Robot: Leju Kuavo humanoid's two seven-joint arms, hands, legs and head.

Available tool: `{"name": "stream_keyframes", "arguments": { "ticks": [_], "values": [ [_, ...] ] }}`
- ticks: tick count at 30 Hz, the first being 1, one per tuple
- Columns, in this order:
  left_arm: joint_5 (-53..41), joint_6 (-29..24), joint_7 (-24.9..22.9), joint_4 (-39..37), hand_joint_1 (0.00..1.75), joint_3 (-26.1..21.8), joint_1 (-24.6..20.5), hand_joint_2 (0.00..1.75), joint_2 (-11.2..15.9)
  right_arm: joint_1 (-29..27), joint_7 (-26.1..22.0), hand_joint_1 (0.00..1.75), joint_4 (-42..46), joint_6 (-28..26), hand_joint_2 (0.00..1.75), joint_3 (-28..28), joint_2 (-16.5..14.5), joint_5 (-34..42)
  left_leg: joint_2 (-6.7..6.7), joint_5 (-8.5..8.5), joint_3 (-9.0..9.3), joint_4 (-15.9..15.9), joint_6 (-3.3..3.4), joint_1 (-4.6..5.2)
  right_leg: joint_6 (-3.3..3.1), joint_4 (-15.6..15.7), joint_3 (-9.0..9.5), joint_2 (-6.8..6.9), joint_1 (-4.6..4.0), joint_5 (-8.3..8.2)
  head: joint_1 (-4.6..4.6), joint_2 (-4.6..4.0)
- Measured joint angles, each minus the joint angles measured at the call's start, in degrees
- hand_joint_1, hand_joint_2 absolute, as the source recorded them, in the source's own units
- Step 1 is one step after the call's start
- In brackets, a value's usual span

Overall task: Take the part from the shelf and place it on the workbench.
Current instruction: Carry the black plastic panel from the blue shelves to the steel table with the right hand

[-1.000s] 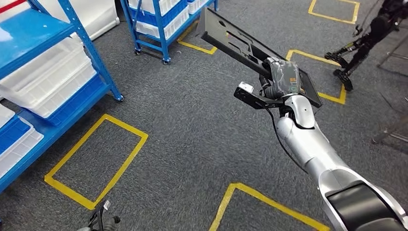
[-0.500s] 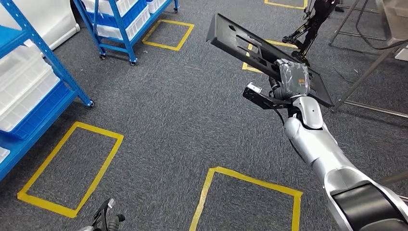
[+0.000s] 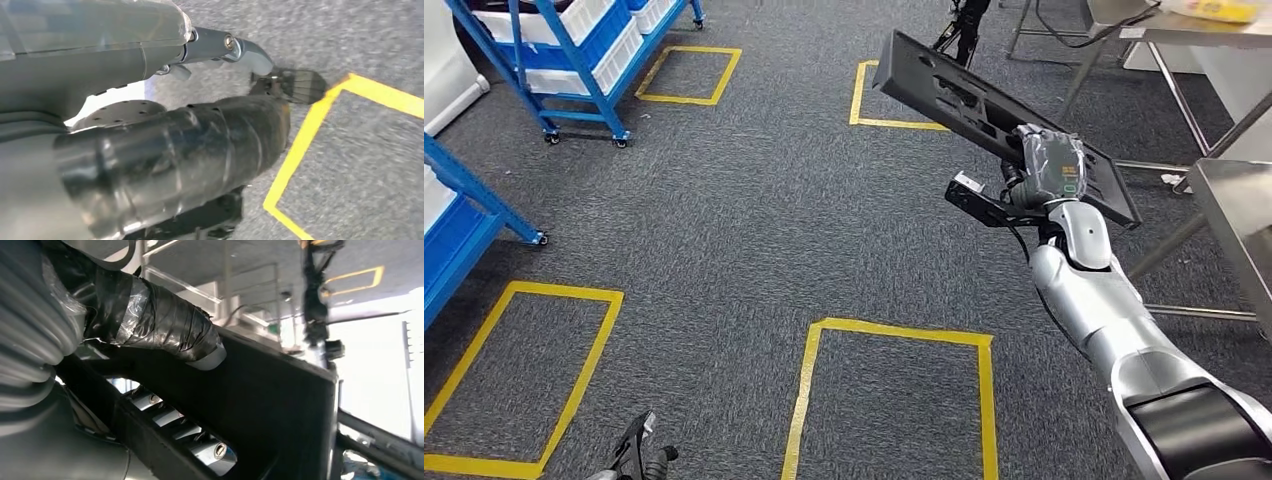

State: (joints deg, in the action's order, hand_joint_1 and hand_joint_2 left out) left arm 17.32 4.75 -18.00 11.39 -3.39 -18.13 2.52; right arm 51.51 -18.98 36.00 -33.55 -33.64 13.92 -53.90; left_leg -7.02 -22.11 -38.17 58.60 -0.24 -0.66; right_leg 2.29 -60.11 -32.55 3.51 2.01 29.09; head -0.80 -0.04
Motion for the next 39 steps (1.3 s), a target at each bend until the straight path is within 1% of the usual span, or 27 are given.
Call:
{"name": "stream_keyframes", "arguments": {
  "ticks": [1, 2, 4, 5, 6, 7, 8, 9, 10, 12, 14, 16, 18, 20, 22, 23, 24, 26, 27, 29, 31, 32, 34, 35, 37, 38, 39],
  "values": [
    [-0.1, 0.0, 0.0, 0.0, 0.00, 0.0, 0.0, 0.00, -0.1, 0.0, 0.0, 1.75, 0.0, 0.0, 1.75, 0.2, 0.4, -0.1, 0.06, 0.00, -0.12, 0.2, -0.46, -0.32, -0.82, -0.1, -0.33, -0.43, -0.15, -0.26, -0.03, 0.00],
    [-0.2, 0.0, 0.0, 0.0, 0.00, 0.1, 0.0, 0.00, -0.2, 0.0, 0.1, 1.75, 0.0, 0.0, 1.75, 0.3, 0.8, -0.3, 0.97, -0.68, -0.46, 0.8, -0.79, -0.64, -1.51, -0.1, -0.63, -0.99, -0.30, -0.62, -0.03, 0.00],
    [-0.5, 0.1, 0.1, 0.0, 0.00, 0.1, 0.2, 0.00, -0.3, 0.1, 0.3, 1.75, 0.0, 0.0, 1.75, 0.7, 1.3, -0.6, 4.23, -4.25, -2.29, 5.2, -1.04, -0.89, -2.80, 0.0, -1.28, -2.01, -0.55, -1.42, -0.01, 0.00],
    [-0.6, 0.1, 0.3, 0.0, 0.00, 0.1, 0.4, 0.00, -0.2, 0.1, 0.4, 1.75, 0.0, 0.0, 1.75, 0.9, 1.4, -0.7, 5.58, -6.59, -3.71, 9.0, -0.88, -0.80, -3.30, 0.0, -1.67, -2.66, -0.83, -1.76, 0.01, 0.00],
    [-0.7, 0.1, 0.4, 0.0, 0.00, 0.1, 0.6, 0.00, -0.2, -0.1, 0.5, 1.75, 0.0, 0.0, 1.75, 1.0, 1.5, -0.8, 6.23, -8.45, -5.11, 13.0, -0.62, -0.65, -3.70, 0.0, -2.05, -3.39, -1.20, -2.07, 0.01, 0.00],
    [-0.8, 0.2, 0.6, 0.0, 0.00, 0.1, 0.8, 0.00, -0.2, -0.3, 0.6, 1.75, 0.0, 0.0, 1.75, 1.0, 1.5, -0.9, 6.52, -9.40, -6.00, 15.8, -0.25, -0.43, -3.99, -0.1, -2.39, -4.20, -1.58, -2.33, 0.01, 0.00],
    [-0.9, 0.2, 0.7, 0.0, 0.00, 0.1, 1.0, 0.00, -0.2, -0.5, 0.8, 1.75, 0.0, 0.0, 1.75, 1.0, 1.6, -1.1, 6.69, -9.36, -6.08, 17.0, 0.26, -0.14, -4.20, -0.1, -2.68, -5.10, -1.94, -2.55, 0.01, 0.00],
    [-1.0, 0.3, 0.8, 0.0, 0.00, 0.1, 1.1, 0.00, -0.2, -0.7, 0.9, 1.75, 0.0, 0.1, 1.75, 1.0, 1.7, -1.4, 6.92, -8.23, -4.99, 15.7, 0.91, 0.24, -4.34, -0.2, -2.90, -5.97, -2.21, -2.72, 0.00, 0.00],
    [-1.1, 0.4, 0.9, 0.0, 0.00, 0.1, 1.1, 0.00, -0.2, -0.9, 1.0, 1.75, 0.0, 0.1, 1.75, 1.1, 1.8, -1.6, 7.53, -6.44, -2.94, 12.3, 1.66, 0.73, -4.42, -0.3, -3.04, -6.79, -2.38, -2.84, 0.01, 0.00],
    [-1.1, 0.7, 1.0, 0.0, 0.00, 0.1, 1.0, 0.00, 0.1, -1.2, 1.1, 1.75, 0.1, 0.2, 1.75, 1.2, 1.9, -1.9, 10.15, -4.03, 1.49, 4.8, 3.24, 1.40, -4.28, -0.3, -3.27, -8.09, -2.31, -3.12, -0.07, 0.00],
    [-1.2, 0.9, 1.2, 0.0, 0.00, 0.2, 0.9, 0.00, 0.3, -1.6, 1.3, 1.75, 0.3, 0.2, 1.75, 1.3, 2.0, -2.2, 11.73, -3.56, 3.55, 1.1, 3.90, 1.67, -3.57, 0.1, -3.49, -9.23, -1.68, -3.66, -0.03, 0.00],
    [-1.2, 1.0, 1.3, 0.0, 0.00, 0.2, 0.8, 0.00, 0.3, -2.1, 1.5, 1.75, 0.4, 0.2, 1.75, 1.4, 2.3, -2.5, 10.85, -2.83, 4.41, -0.9, 4.01, 1.75, -2.86, 0.8, -3.58, -10.15, -1.21, -4.23, 0.10, 0.00],
    [-1.2, 1.2, 1.3, 0.0, 0.00, 0.2, 0.6, 0.00, 0.2, -2.4, 1.5, 1.75, 0.5, 0.2, 1.75, 1.6, 2.7, -2.7, 9.52, -1.93, 5.56, -3.5, 4.05, 1.57, -2.45, 0.0, -4.23, -8.23, -1.40, -3.46, 0.04, 0.00],
    [-1.2, 1.5, 1.2, 0.0, 0.00, 0.2, 0.7, 0.00, 0.1, -2.2, 1.5, 1.75, 0.5, 0.3, 1.75, 1.9, 3.0, -2.8, 8.08, -1.59, 6.16, -4.7, 3.78, 1.41, -1.88, -4.8, -6.66, -5.15, -1.43, -0.64, -0.07, 0.00],
    [-1.2, 1.7, 1.0, 0.0, 0.00, 0.3, 0.9, 0.00, 0.0, -2.2, 1.5, 1.75, 0.5, 0.3, 1.75, 2.0, 3.0, -2.9, 6.68, -1.88, 6.05, -4.4, 3.43, 1.22, -1.08, -11.0, -9.78, -4.14, -0.93, 1.72, -0.06, 0.00],
    [-1.2, 1.8, 0.8, 0.0, 0.00, 0.3, 1.0, 0.00, -0.1, -2.3, 1.5, 1.75, 0.5, 0.3, 1.75, 2.0, 3.0, -3.0, 5.97, -2.17, 5.95, -4.0, 3.12, 1.04, -0.65, -12.2, -10.44, -3.96, -0.64, 1.55, -0.05, 0.00],
    [-1.2, 1.9, 0.7, 0.0, 0.00, 0.3, 1.1, 0.00, -0.2, -2.4, 1.5, 1.75, 0.5, 0.3, 1.75, 2.0, 3.0, -3.1, 5.28, -2.55, 5.82, -3.5, 2.76, 0.77, -0.18, -11.3, -10.04, -3.72, -0.34, 0.36, -0.06, 0.00],
    [-1.2, 2.1, 0.5, 0.0, 0.00, 0.3, 1.0, 0.00, -0.3, -2.4, 1.5, 1.75, 0.5, 0.3, 1.75, 2.1, 3.0, -3.3, 4.04, -3.57, 5.52, -2.1, 1.88, 0.24, 0.79, -5.0, -6.94, -2.35, -0.03, -2.99, -0.06, 0.00],
    [-1.2, 2.2, 0.4, 0.0, 0.00, 0.3, 1.0, 0.00, -0.3, -2.3, 1.5, 1.75, 0.5, 0.3, 1.75, 2.1, 3.0, -3.4, 3.55, -4.08, 5.31, -1.3, 1.42, 0.14, 0.86, -2.2, -5.62, -1.74, -0.15, -4.03, -0.07, 0.00],
    [-1.1, 2.3, 0.3, 0.0, 0.00, 0.3, 0.9, 0.00, -0.1, -2.2, 1.4, 1.75, 0.5, 0.3, 1.75, 2.3, 3.0, -3.5, 2.85, -4.65, 4.99, -0.4, 0.74, 0.21, -0.17, -0.5, -4.96, -1.55, -0.62, -4.10, -0.05, 0.00],
    [-1.1, 2.5, 0.2, 0.0, 0.00, 0.3, 0.8, 0.00, -0.2, -2.1, 1.3, 1.75, 0.4, 0.3, 1.75, 2.3, 3.1, -3.6, 2.21, -4.87, 4.92, -0.1, 0.35, 0.17, -1.60, -0.7, -5.27, -2.60, -0.79, -4.27, 0.00, 0.00],
    [-1.1, 2.5, 0.2, 0.0, 0.00, 0.3, 0.8, 0.00, -0.3, -2.0, 1.3, 1.75, 0.4, 0.3, 1.75, 2.4, 3.1, -3.6, 2.39, -5.30, 4.78, 0.3, 0.17, 0.04, -2.07, -0.7, -5.35, -3.03, -0.84, -4.36, 0.02, 0.00],
    [-1.1, 2.7, 0.1, 0.0, 0.00, 0.3, 0.8, 0.00, -0.3, -1.8, 1.3, 1.75, 0.4, 0.3, 1.75, 2.6, 3.1, -3.6, 4.04, -7.79, 3.32, 3.7, 0.03, -0.20, -2.89, -0.6, -5.41, -3.93, -0.89, -4.60, 0.06, 0.00],
    [-1.1, 2.9, 0.1, 0.0, 0.00, 0.3, 0.8, 0.00, -0.3, -1.7, 1.2, 1.75, 0.4, 0.3, 1.75, 2.6, 3.1, -3.6, 5.18, -9.68, 1.75, 7.2, 0.10, -0.21, -3.17, -0.5, -5.44, -4.38, -1.01, -4.70, 0.07, 0.00],
    [-1.2, 3.2, 0.1, 0.0, 0.00, 0.3, 0.9, 0.00, -0.3, -1.6, 1.1, 1.75, 0.4, 0.3, 1.75, 2.6, 3.0, -3.6, 6.35, -12.71, -1.99, 14.9, 0.58, 0.04, -3.56, -0.5, -5.57, -5.43, -1.45, -4.86, 0.06, 0.00],
    [-1.4, 3.3, 0.1, 0.0, 0.00, 0.3, 1.0, 0.00, -0.3, -1.6, 1.0, 1.75, 0.4, 0.3, 1.75, 2.6, 3.0, -3.6, 6.60, -12.96, -3.20, 17.0, 0.95, 0.30, -3.70, -0.5, -5.62, -6.03, -1.69, -4.93, 0.06, 0.00],
    [-1.5, 3.5, 0.2, 0.0, 0.00, 0.3, 1.0, 0.00, -0.3, -1.6, 1.0, 1.75, 0.4, 0.3, 1.75, 2.7, 3.0, -3.6, 6.83, -12.01, -3.32, 16.9, 1.44, 0.64, -3.81, -0.5, -5.65, -6.67, -1.89, -5.00, 0.05, 0.00]
  ]
}}
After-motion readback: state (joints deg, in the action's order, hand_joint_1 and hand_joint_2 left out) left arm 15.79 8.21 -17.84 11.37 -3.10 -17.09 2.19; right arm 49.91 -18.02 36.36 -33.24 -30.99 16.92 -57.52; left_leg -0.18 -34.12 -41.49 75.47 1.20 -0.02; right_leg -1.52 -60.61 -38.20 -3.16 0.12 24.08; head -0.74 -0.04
